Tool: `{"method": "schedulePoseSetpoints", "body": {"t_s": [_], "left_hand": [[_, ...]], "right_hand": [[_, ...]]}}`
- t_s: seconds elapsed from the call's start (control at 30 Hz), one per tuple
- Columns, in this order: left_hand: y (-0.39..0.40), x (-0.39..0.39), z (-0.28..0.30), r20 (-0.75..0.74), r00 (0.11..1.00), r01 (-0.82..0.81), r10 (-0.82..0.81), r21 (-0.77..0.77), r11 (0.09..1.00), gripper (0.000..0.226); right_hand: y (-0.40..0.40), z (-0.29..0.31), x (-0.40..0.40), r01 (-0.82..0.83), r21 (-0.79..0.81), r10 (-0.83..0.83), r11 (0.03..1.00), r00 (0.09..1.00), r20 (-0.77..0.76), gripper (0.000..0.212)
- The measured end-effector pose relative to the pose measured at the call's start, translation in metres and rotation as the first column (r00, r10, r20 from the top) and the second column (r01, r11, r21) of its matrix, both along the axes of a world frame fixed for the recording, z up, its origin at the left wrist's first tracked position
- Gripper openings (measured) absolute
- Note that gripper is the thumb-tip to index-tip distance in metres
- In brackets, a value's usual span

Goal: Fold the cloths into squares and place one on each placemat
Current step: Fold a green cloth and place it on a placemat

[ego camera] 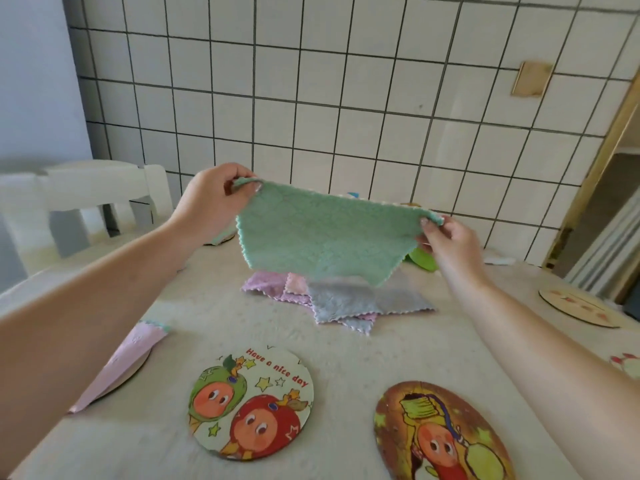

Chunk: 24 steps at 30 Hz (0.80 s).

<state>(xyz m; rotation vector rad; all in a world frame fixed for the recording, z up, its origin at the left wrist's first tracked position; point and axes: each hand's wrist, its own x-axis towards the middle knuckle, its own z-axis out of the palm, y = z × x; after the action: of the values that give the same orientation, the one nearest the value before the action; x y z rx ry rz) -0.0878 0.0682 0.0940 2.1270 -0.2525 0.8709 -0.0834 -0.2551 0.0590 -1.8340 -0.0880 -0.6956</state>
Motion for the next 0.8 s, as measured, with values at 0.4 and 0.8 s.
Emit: {"method": "schedulePoseSetpoints", "body": {"t_s": [0.4, 0.8], "left_hand": [[0.000, -0.106, -0.119, -0.312, 0.940, 0.149, -0.137, 0.014, 0.989, 0.008], [0.012, -0.131, -0.153, -0.438, 0.897, 0.139, -0.066, 0.138, 0.981, 0.010]], "right_hand": [[-0.008, -0.093, -0.114, -0.147, -0.129, 0.100, 0.981, 0.943, -0.317, 0.017], [-0.015, -0.123, -0.121, -0.290, -0.055, 0.211, 0.955, 0.799, -0.564, 0.020]]}}
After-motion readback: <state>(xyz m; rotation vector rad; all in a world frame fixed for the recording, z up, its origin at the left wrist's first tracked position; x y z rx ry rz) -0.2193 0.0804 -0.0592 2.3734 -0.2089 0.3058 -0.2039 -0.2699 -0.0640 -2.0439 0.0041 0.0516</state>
